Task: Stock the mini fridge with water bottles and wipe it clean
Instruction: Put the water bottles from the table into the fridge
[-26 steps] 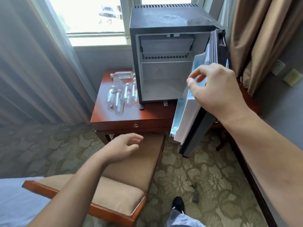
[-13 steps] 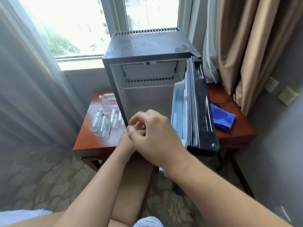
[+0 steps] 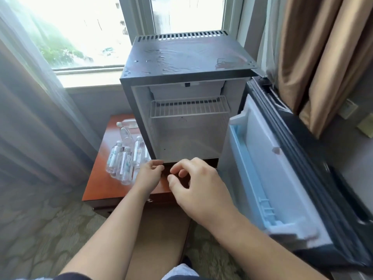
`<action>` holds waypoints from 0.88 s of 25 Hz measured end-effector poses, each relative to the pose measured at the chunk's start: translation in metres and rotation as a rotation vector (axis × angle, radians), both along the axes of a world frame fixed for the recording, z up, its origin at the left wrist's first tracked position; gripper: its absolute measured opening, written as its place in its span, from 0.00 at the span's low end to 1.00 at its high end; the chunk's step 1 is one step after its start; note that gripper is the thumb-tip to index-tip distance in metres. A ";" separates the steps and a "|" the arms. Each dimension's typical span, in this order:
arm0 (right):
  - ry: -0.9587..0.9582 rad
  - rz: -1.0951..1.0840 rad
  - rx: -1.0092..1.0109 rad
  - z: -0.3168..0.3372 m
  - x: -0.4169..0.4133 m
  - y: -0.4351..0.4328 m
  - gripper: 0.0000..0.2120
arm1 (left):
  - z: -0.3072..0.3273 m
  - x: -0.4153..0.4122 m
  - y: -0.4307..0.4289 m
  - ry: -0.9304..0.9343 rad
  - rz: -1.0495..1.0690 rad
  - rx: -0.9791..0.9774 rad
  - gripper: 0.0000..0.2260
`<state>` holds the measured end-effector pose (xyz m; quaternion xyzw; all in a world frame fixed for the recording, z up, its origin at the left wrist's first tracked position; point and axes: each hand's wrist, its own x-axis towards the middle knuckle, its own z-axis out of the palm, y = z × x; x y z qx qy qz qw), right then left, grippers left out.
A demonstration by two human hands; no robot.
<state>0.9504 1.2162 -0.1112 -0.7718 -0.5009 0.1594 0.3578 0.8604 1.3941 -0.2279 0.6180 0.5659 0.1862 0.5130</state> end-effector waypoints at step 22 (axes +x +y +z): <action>0.505 -0.075 -0.435 -0.164 0.067 0.153 0.03 | -0.167 -0.071 0.175 0.498 0.338 -0.135 0.27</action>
